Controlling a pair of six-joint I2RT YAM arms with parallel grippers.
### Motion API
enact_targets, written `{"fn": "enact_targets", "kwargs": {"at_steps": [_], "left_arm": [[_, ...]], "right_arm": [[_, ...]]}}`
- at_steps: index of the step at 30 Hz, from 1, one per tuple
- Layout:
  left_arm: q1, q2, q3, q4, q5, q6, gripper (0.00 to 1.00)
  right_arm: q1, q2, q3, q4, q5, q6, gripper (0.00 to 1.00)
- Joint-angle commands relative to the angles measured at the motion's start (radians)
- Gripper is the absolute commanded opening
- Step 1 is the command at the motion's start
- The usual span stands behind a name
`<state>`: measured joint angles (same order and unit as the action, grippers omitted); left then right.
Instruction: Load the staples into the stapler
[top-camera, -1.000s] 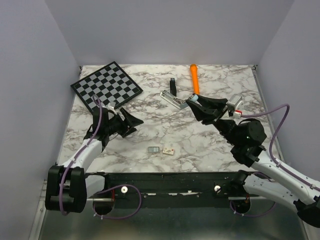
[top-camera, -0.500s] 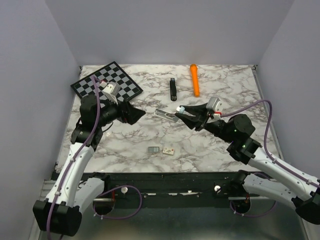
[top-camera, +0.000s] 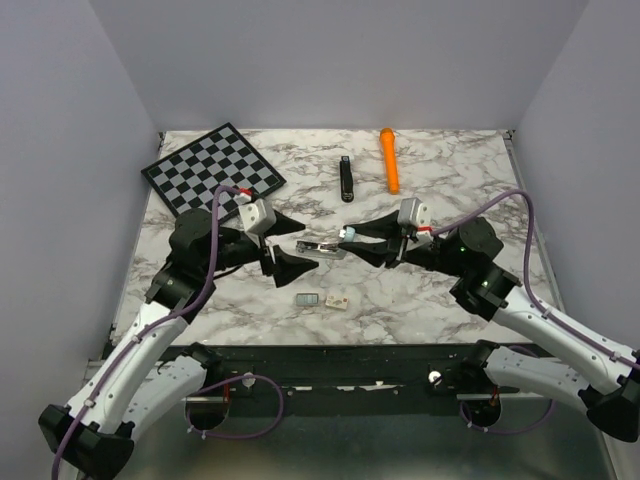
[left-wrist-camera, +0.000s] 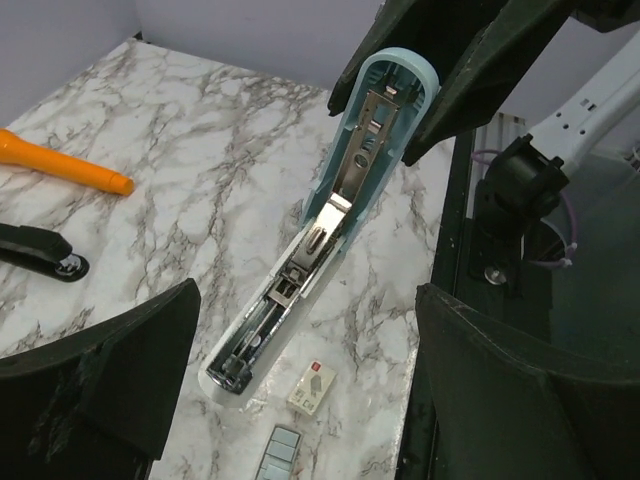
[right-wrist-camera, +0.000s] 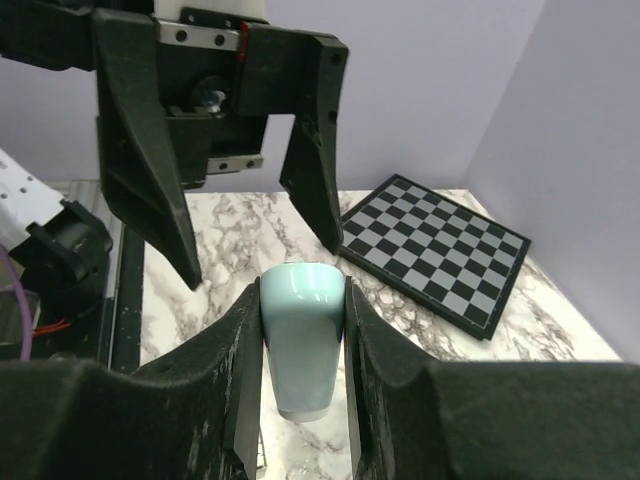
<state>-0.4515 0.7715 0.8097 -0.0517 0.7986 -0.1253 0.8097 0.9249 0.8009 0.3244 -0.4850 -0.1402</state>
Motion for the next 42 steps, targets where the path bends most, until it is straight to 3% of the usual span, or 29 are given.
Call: {"fn": "enact_targets", "kwargs": {"at_steps": [1,5,15,27,29,30,34,37,42], "left_arm": [[-0.061,0.066,0.051,-0.028,0.028,0.119,0.92],[-0.114,0.129,0.092,-0.065,0.039,0.202,0.8],[-0.153,0.221,0.149,-0.106,0.073,0.274,0.38],[-0.156,0.261,0.177,-0.18,0.139,0.332,0.18],[-0.156,0.267,0.178,-0.189,0.148,0.34,0.19],[-0.156,0.268,0.18,-0.192,0.148,0.342,0.31],[-0.154,0.261,0.189,-0.238,0.145,0.371,0.5],[-0.154,0.256,0.19,-0.275,0.12,0.403,0.57],[-0.151,0.27,0.21,-0.353,0.126,0.45,0.58]], "right_arm": [[-0.004,0.008,0.049,-0.019,-0.092,-0.007,0.01],[-0.004,0.012,0.058,-0.03,-0.121,-0.004,0.01],[-0.004,0.014,0.064,-0.044,-0.122,-0.006,0.01],[-0.004,0.04,0.075,-0.044,-0.132,-0.01,0.01],[-0.004,0.045,0.077,-0.044,-0.133,-0.012,0.01],[-0.004,0.046,0.078,-0.045,-0.135,-0.012,0.01],[-0.004,0.054,0.083,-0.044,-0.139,-0.012,0.01],[-0.003,0.054,0.084,-0.047,-0.139,-0.015,0.01],[-0.004,0.052,0.081,-0.048,-0.139,-0.015,0.01]]}}
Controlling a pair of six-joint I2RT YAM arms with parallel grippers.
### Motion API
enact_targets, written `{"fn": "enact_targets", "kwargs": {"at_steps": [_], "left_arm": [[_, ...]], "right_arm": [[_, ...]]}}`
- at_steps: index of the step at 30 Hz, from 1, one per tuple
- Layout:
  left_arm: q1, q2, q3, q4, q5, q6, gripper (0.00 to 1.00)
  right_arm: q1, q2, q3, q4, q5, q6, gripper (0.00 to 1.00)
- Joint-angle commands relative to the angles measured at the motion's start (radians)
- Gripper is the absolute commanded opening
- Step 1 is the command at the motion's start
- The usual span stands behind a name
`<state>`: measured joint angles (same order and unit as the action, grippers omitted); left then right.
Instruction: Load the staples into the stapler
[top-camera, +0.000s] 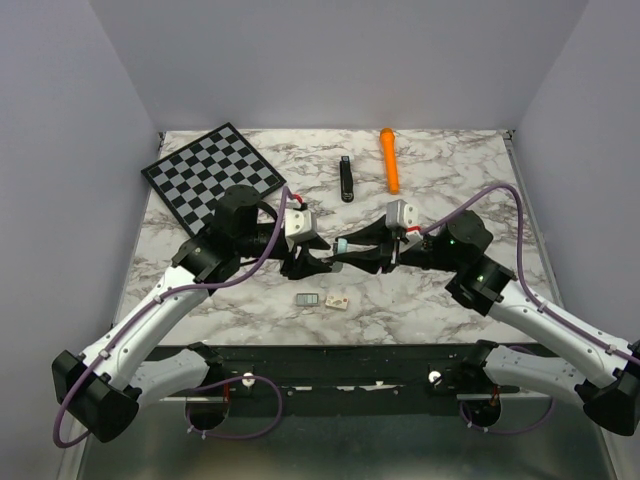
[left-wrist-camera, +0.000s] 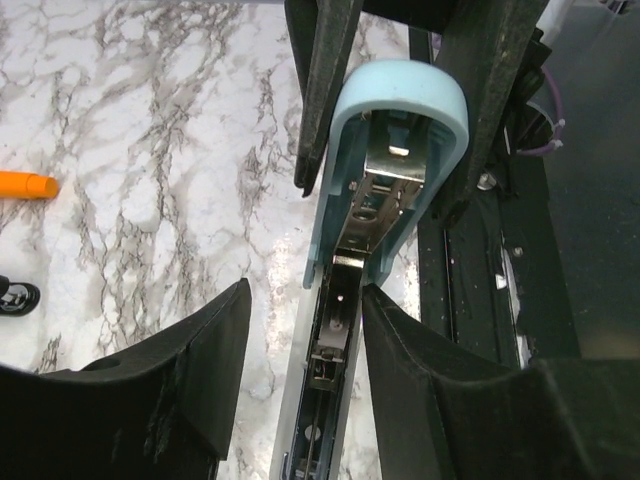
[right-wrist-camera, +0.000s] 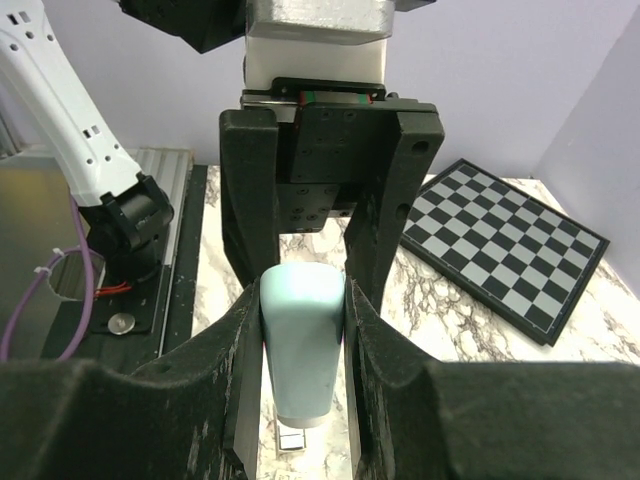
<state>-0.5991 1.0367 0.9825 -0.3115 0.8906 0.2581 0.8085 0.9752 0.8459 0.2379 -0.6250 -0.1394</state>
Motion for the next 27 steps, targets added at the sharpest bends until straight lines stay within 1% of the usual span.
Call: {"fn": "enact_targets", "kwargs": {"at_steps": [1,4,6,12,19,21,27], "left_arm": [[0.001,0.005,0.044,-0.107,0.054,0.072,0.59],[0.033,-0.013,0.036,-0.081,0.091,0.044,0.64],[0.039,-0.021,0.035,-0.074,0.087,0.04,0.66],[0.039,0.003,0.038,-0.084,0.08,0.035,0.66],[0.03,0.034,0.047,-0.074,0.071,0.024,0.61],[0.025,0.04,0.045,-0.064,0.07,0.018,0.57],[0.012,0.062,0.048,-0.061,0.068,0.016,0.51]], "right_arm": [[-0.002,0.002,0.035,0.038,0.002,-0.017,0.01],[-0.002,-0.004,0.03,0.035,0.001,-0.016,0.01],[-0.002,-0.007,0.027,0.034,0.002,-0.016,0.01],[-0.003,-0.01,0.024,0.035,-0.001,-0.014,0.01],[-0.003,-0.007,0.024,0.04,-0.005,-0.005,0.01],[-0.003,-0.004,0.024,0.04,-0.007,-0.003,0.01],[-0.003,0.003,0.025,0.047,-0.007,0.001,0.01]]}}
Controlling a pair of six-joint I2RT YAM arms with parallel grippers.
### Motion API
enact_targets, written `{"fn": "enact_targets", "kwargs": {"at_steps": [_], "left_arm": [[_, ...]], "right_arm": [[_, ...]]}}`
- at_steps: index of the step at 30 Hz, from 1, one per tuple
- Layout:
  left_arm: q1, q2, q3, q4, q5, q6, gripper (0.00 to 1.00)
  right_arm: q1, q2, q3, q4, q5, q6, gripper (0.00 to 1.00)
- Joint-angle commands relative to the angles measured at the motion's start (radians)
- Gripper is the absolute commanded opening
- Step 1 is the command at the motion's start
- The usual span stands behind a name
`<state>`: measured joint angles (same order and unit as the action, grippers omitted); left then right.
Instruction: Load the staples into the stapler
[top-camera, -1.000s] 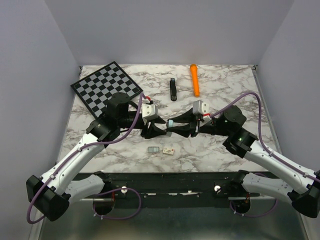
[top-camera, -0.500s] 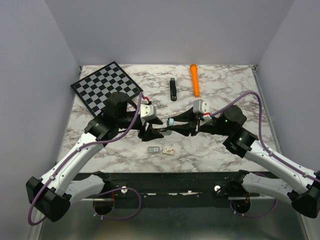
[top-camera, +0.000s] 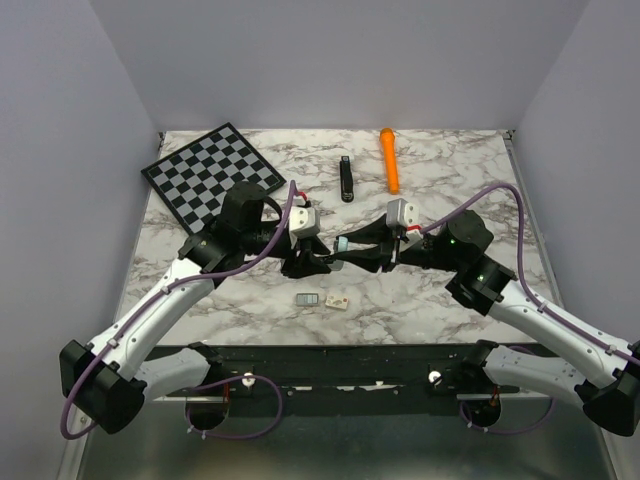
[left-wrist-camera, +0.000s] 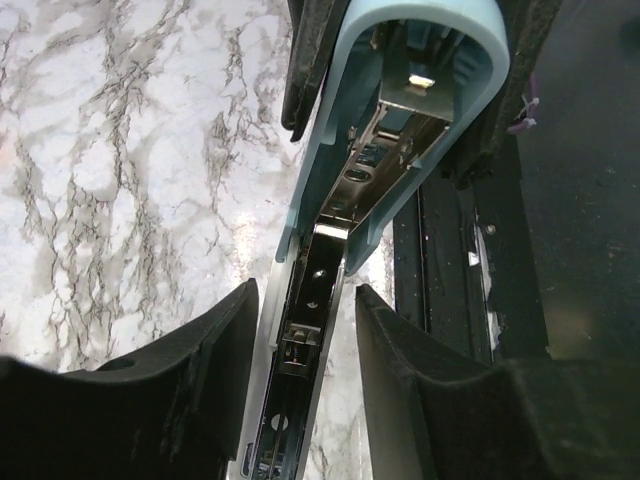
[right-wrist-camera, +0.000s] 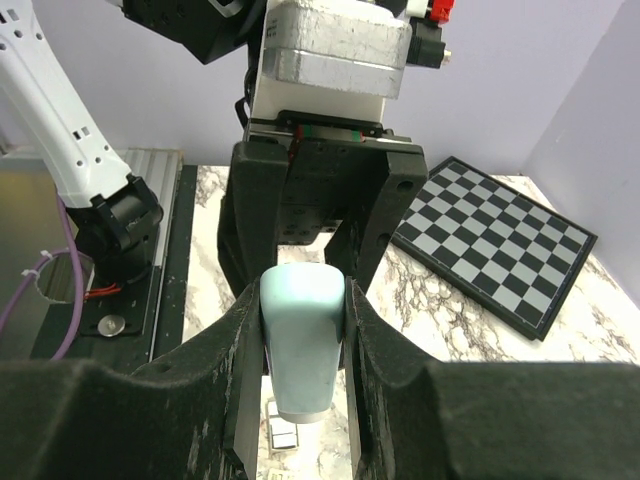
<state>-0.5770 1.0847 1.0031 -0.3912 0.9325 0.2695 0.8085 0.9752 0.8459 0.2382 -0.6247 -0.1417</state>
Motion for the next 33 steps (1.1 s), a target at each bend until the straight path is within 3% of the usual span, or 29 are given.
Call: {"fn": "enact_targets", "kwargs": {"at_steps": [1,5,12,15,18,22,29,31,33], "left_arm": [[-0.012,0.015,0.028,0.02,0.026,0.005,0.49],[-0.015,0.018,0.029,0.02,0.022,0.007,0.42],[-0.015,0.012,0.025,0.005,0.002,0.017,0.03],[-0.014,0.0,0.011,0.003,-0.038,0.017,0.0],[-0.015,-0.016,-0.012,0.014,-0.104,-0.001,0.0],[-0.015,-0.022,-0.041,0.028,-0.207,-0.05,0.0],[-0.012,-0.002,-0.066,0.038,-0.408,-0.133,0.0],[-0.012,0.006,-0.083,0.06,-0.532,-0.179,0.0],[-0.007,0.015,-0.095,0.077,-0.622,-0.216,0.0]], "right_arm": [[-0.003,0.005,0.027,0.049,-0.007,0.004,0.01],[-0.003,0.013,0.027,0.052,-0.006,0.004,0.01],[-0.002,0.02,0.019,0.058,0.009,0.004,0.01],[-0.002,0.022,0.009,0.058,0.037,0.002,0.05],[-0.003,0.019,-0.014,0.058,0.062,-0.002,0.4],[-0.003,0.01,-0.045,0.062,0.103,-0.01,0.63],[-0.015,-0.018,-0.119,0.101,0.207,0.004,0.9],[-0.02,-0.032,-0.145,0.115,0.288,0.023,0.99],[-0.019,-0.047,-0.163,0.134,0.409,0.062,1.0]]}}
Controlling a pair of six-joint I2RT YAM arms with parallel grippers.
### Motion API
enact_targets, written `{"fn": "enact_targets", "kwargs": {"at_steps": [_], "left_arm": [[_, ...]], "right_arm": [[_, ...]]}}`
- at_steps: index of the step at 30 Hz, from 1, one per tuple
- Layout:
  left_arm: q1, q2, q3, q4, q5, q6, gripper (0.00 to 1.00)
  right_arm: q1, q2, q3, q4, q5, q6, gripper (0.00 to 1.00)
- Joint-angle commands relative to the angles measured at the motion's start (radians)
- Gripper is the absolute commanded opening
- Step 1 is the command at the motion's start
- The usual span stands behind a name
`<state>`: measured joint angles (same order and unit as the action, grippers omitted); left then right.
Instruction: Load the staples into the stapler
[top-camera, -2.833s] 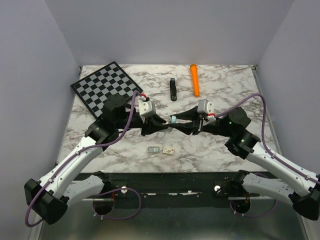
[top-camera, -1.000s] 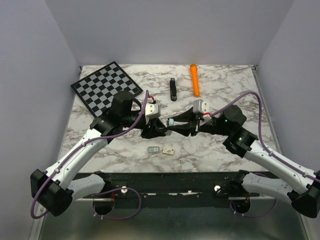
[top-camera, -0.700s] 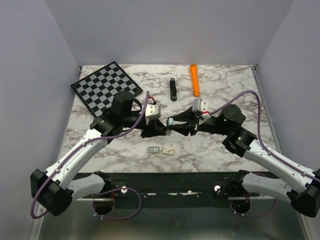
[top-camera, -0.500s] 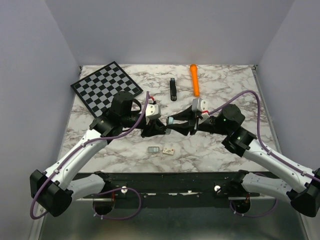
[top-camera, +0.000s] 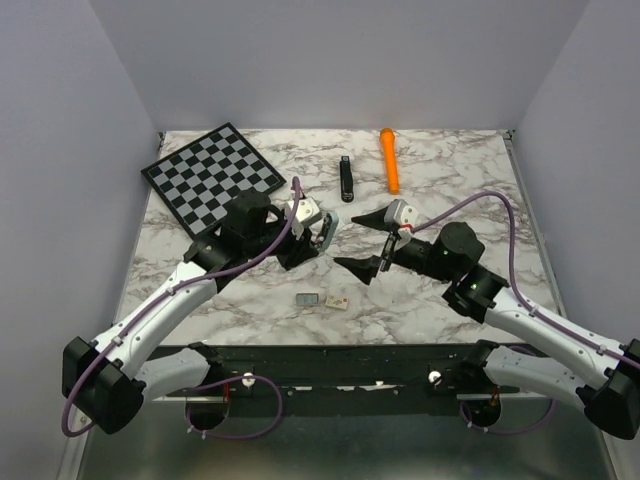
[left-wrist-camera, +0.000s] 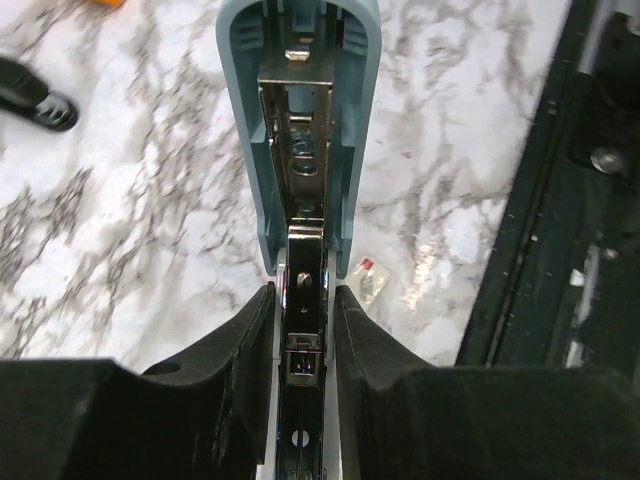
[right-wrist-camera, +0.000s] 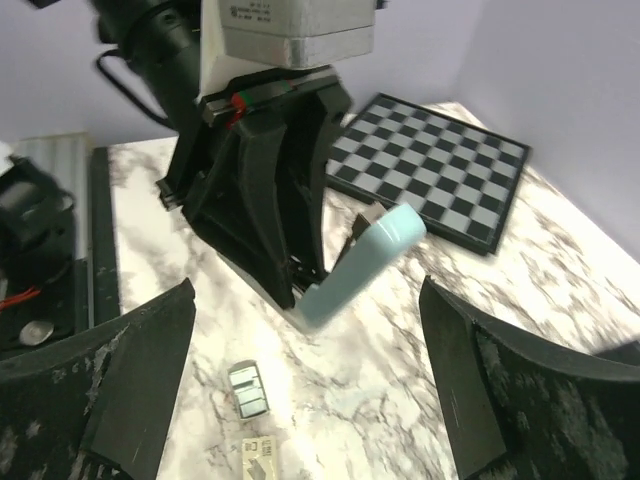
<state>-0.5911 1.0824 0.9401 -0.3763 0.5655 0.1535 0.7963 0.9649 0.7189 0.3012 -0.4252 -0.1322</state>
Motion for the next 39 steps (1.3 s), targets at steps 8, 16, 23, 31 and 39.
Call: {"fn": "enact_targets", "kwargs": {"at_steps": [8,16,23,31,39], "left_arm": [[0.03,0.181,-0.05,0.096,-0.744,-0.398,0.0],[0.037,0.323,-0.148,0.282,-0.894,-0.614,0.0],[0.037,0.363,-0.25,0.45,-0.998,-0.693,0.0],[0.03,0.412,-0.308,0.514,-1.026,-0.779,0.0],[-0.012,0.442,-0.333,0.507,-1.089,-0.836,0.0]], "right_arm": [[-0.006,-0.095,-0.093,-0.007,0.551,0.195,1.0],[-0.006,-0.127,-0.156,-0.063,0.572,0.321,1.0],[-0.006,-0.144,-0.199,-0.065,0.546,0.358,1.0],[-0.008,-0.126,-0.208,-0.053,0.537,0.361,1.0],[-0.008,-0.112,-0.214,-0.037,0.528,0.367,1.0]]}}
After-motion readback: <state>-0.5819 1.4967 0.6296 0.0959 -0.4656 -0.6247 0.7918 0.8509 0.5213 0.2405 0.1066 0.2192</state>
